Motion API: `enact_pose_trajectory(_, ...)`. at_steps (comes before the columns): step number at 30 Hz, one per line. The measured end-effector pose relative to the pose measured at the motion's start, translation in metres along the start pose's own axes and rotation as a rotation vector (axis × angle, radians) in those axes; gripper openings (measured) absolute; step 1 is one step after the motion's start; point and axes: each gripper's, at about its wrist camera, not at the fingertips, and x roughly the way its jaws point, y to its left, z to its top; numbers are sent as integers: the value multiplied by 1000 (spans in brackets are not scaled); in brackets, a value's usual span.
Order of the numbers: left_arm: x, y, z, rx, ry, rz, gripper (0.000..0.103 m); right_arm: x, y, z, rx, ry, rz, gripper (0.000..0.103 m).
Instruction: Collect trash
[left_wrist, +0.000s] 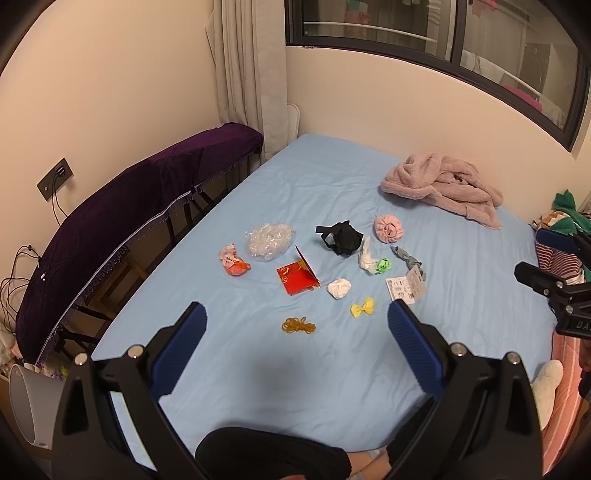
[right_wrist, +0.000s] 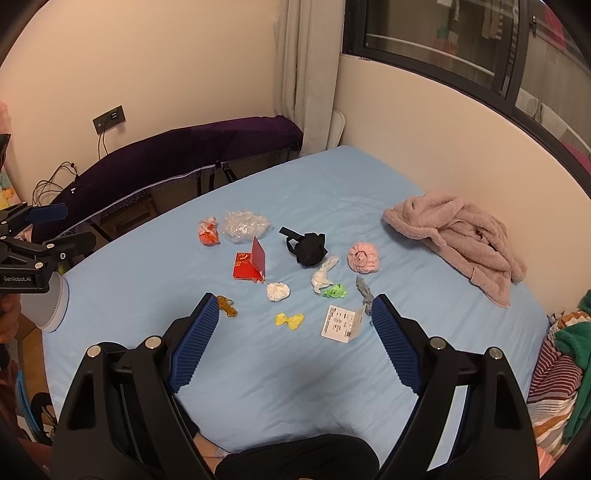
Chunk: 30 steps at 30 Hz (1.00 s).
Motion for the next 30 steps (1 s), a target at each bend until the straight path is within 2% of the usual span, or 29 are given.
enact_pose_trajectory(30, -4, -3, -1, 4, -1, 4, 98, -8, 2, 0, -4, -10, 5, 81)
